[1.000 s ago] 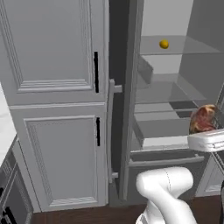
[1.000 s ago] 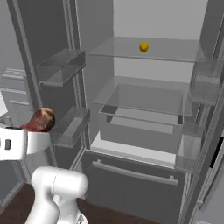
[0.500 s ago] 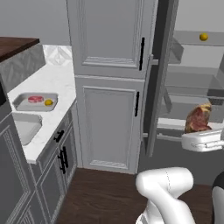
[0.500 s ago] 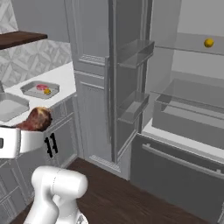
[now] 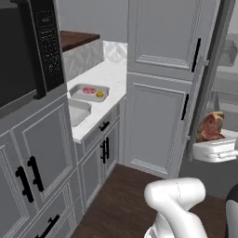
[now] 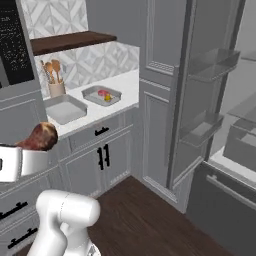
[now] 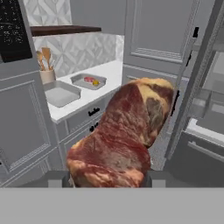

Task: Place one lemon and one steak in each tupperware on the nearby counter, to pack two identical lunches.

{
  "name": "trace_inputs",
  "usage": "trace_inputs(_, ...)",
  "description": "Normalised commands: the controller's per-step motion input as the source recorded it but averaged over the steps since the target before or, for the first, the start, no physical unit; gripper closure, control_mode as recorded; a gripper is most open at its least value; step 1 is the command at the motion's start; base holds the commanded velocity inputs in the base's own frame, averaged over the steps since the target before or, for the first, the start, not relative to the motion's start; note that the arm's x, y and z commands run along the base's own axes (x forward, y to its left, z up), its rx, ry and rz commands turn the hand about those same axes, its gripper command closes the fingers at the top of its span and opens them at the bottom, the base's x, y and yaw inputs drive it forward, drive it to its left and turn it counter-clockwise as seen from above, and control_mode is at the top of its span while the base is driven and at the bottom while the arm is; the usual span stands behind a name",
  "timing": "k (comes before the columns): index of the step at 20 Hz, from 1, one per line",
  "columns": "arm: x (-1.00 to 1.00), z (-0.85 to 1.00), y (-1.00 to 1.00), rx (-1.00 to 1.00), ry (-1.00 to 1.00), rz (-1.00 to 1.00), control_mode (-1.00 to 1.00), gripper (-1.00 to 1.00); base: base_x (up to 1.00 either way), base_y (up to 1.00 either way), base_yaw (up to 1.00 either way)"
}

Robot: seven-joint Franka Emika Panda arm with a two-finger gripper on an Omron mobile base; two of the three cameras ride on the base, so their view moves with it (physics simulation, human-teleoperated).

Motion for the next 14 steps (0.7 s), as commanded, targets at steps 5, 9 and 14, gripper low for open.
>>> trace_inputs(5, 0.00, 0.00, 0.00, 0.00, 0.00, 0.00, 1.00, 1.00, 0.54, 0.29, 0.49)
trace_inputs(9, 0.00, 0.00, 0.00, 0.00, 0.00, 0.00, 1.00, 1.00, 0.74, 0.04, 0.38)
trace_inputs(14, 0.00, 0.00, 0.00, 0.00, 0.00, 0.00, 1.00, 1.00, 0.98, -0.02, 0.21)
